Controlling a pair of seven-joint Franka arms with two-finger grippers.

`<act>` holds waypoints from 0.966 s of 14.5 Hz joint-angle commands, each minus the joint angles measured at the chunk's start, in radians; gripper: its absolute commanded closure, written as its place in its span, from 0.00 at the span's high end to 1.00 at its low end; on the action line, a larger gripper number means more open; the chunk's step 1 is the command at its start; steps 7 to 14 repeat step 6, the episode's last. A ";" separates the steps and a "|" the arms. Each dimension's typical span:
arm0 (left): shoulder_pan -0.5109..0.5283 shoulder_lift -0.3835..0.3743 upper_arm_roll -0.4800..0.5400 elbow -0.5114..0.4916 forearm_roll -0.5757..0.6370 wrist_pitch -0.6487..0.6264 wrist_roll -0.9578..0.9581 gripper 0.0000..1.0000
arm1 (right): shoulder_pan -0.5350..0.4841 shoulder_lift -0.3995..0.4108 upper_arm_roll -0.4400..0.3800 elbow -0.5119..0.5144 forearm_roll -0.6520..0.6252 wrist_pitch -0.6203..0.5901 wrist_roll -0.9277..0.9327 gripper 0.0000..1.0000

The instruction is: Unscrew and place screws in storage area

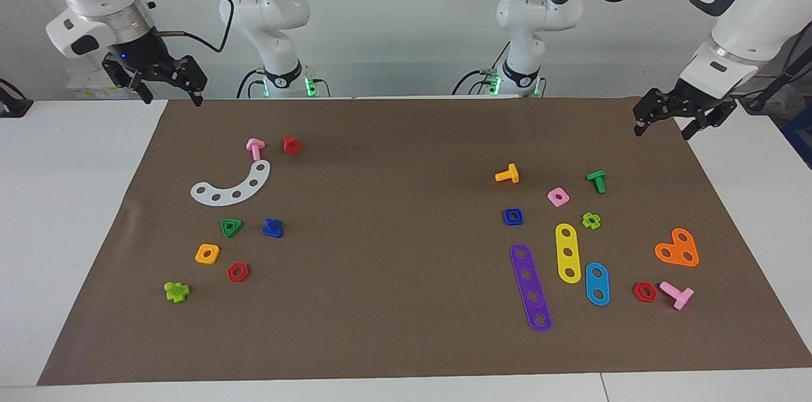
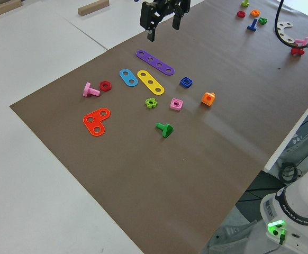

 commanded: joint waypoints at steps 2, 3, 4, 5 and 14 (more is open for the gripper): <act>-0.008 -0.038 0.005 -0.049 -0.014 0.027 -0.008 1.00 | -0.010 0.007 0.006 0.013 0.021 -0.005 0.025 1.00; -0.008 -0.038 0.005 -0.049 -0.014 0.027 -0.008 1.00 | -0.008 0.005 0.008 0.013 0.021 -0.005 0.028 1.00; -0.008 -0.038 0.005 -0.049 -0.014 0.027 -0.008 1.00 | -0.008 0.005 0.008 0.013 0.021 -0.005 0.028 1.00; -0.008 -0.038 0.005 -0.049 -0.014 0.027 -0.008 1.00 | -0.008 0.005 0.008 0.013 0.021 -0.005 0.028 1.00; -0.008 -0.038 0.005 -0.049 -0.014 0.027 -0.008 1.00 | -0.010 0.005 0.008 0.011 0.021 -0.005 0.023 1.00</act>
